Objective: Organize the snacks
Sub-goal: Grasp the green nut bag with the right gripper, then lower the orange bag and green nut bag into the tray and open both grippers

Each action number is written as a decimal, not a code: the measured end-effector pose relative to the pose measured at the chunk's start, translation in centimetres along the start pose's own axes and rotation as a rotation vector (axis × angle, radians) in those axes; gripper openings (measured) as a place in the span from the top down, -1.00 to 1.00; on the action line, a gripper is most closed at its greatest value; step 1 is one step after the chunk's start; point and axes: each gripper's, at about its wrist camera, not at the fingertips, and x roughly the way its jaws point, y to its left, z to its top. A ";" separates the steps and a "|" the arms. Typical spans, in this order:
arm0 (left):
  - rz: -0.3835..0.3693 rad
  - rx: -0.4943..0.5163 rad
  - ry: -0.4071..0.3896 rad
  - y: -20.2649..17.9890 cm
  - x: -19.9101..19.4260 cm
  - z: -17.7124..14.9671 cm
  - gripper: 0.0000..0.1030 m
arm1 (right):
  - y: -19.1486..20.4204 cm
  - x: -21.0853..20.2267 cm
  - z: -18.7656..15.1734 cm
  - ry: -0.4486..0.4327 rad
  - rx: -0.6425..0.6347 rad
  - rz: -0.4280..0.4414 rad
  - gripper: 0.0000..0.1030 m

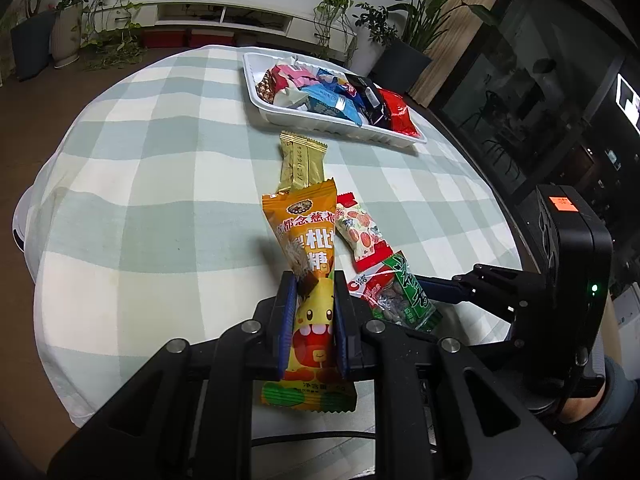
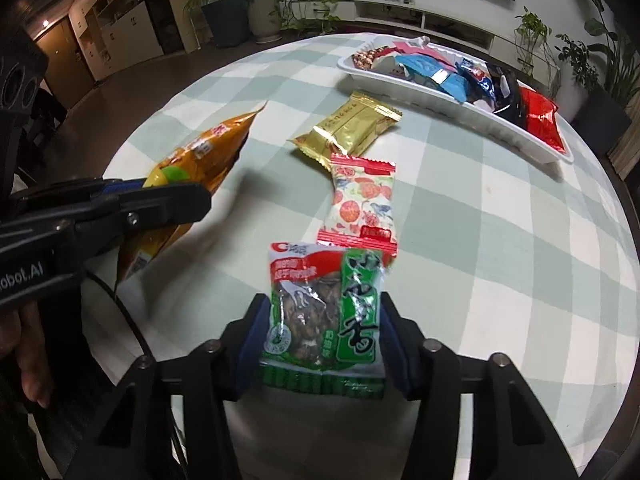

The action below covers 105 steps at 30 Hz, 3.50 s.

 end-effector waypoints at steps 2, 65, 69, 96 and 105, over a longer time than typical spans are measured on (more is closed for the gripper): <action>-0.003 0.002 0.003 -0.1 0.1 -0.1 0.69 | 0.1 -0.1 0.1 0.010 -0.022 -0.007 0.07; 0.088 0.082 -0.041 -1.1 13.8 25.4 0.69 | -19.8 0.1 19.3 -0.272 0.257 0.021 0.55; 0.105 0.088 -0.031 -0.5 16.1 24.9 0.69 | -20.0 2.1 20.1 -0.262 0.254 0.013 0.54; 0.182 0.109 -0.029 -0.1 18.4 24.5 0.00 | -18.9 5.3 20.2 -0.232 0.182 -0.034 0.12; 0.191 0.103 -0.040 -0.1 17.1 24.1 -0.13 | -18.6 3.7 19.6 -0.267 0.178 -0.056 -0.08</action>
